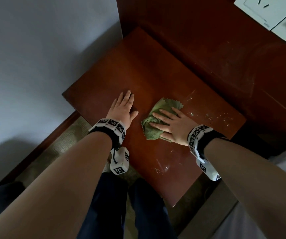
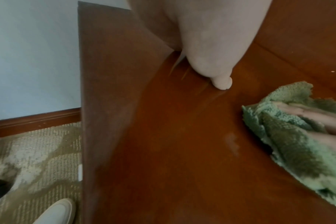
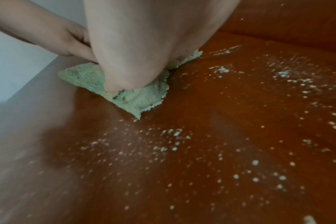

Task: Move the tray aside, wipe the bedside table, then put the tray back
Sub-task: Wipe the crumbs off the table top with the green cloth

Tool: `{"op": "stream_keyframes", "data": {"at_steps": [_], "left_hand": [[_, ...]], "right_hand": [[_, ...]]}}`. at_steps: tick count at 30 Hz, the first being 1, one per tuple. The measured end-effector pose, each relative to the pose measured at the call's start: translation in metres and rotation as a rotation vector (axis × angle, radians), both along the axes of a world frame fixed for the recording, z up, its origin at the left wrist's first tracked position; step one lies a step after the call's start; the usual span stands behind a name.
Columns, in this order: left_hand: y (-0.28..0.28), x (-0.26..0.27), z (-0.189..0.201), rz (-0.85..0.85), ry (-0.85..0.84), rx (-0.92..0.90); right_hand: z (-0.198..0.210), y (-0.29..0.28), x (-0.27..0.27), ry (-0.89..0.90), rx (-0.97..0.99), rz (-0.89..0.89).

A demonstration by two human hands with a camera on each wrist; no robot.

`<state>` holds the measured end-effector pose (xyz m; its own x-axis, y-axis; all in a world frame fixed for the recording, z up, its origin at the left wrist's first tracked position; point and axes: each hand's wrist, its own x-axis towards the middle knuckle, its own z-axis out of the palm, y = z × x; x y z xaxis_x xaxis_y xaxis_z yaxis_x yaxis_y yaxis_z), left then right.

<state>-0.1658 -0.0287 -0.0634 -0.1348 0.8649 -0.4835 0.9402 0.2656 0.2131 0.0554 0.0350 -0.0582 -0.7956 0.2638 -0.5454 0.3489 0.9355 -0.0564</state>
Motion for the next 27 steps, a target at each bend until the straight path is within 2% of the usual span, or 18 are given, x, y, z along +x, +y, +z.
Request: {"op": "stream_keyframes", "data": {"at_steps": [18, 27], "left_hand": [[0.047, 0.043, 0.003, 0.008, -0.016, -0.002], [0.056, 0.059, 0.002, -0.012, -0.027, -0.014]], "right_hand": [[0.002, 0.077, 0.042, -0.024, 0.036, -0.443], [0.003, 0.086, 0.053, -0.011, 0.058, -0.602]]}}
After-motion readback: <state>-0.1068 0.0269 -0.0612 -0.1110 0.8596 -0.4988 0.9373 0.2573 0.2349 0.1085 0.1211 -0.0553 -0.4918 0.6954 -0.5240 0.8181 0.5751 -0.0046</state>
